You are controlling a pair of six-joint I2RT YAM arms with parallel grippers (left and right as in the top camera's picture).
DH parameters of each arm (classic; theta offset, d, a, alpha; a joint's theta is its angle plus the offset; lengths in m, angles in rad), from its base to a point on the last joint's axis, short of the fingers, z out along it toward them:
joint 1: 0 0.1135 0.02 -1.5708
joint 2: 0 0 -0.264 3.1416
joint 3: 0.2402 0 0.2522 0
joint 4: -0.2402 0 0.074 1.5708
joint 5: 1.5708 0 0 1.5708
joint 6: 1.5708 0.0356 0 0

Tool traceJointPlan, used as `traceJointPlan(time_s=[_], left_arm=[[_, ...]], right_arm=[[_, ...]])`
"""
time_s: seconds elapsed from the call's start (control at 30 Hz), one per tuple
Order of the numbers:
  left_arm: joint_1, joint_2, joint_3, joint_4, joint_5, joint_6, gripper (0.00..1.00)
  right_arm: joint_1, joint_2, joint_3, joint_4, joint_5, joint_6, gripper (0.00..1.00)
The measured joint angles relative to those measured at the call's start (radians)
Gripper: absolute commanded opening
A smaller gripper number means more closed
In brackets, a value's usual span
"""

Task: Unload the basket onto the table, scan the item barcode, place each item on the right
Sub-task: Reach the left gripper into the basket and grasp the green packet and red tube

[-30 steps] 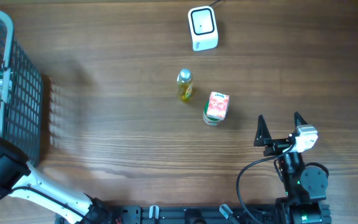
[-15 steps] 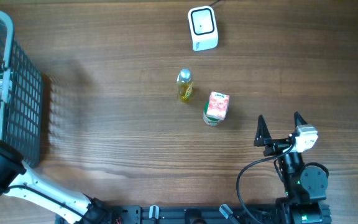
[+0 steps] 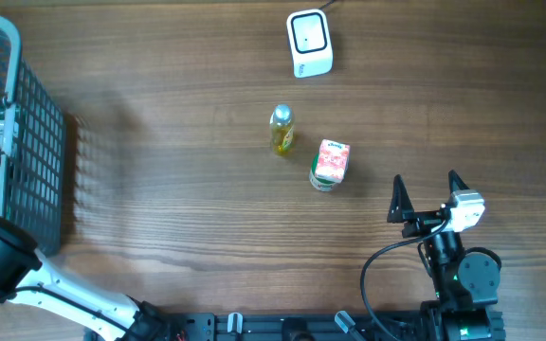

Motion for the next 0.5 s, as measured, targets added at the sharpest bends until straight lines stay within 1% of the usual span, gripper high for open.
traceJointPlan(time_s=[0.03,0.07,0.1,0.13,0.17,0.27,0.37,0.5], left_arm=[[0.000,0.000,-0.001,0.002,0.002,0.000,0.75],[0.000,0.000,-0.002,0.003,0.003,0.000,0.69],[0.000,0.000,-0.002,0.003,0.004,-0.001,0.52],[0.000,0.000,-0.003,0.006,0.005,0.002,0.18],[0.000,0.000,-0.005,0.006,0.007,-0.001,0.04],[-0.002,-0.010,-0.006,0.006,0.007,0.002,0.04],[-0.002,-0.011,-0.006,0.017,0.003,-0.023,0.04],[-0.003,-0.020,-0.020,0.053,0.004,-0.114,0.04]], right_arm=[[0.000,0.000,0.000,0.000,0.000,0.000,0.99],[0.000,0.000,0.000,0.000,0.000,0.000,1.00],[0.000,0.000,0.000,0.000,0.000,0.000,1.00],[0.000,0.000,0.000,0.000,0.000,0.000,1.00],[0.000,0.000,0.000,0.000,0.000,0.000,1.00],[0.000,0.000,0.000,0.000,0.000,0.000,1.00],[0.000,0.000,0.000,0.000,0.000,0.000,1.00],[0.000,0.000,0.000,0.000,0.000,0.000,1.00]])
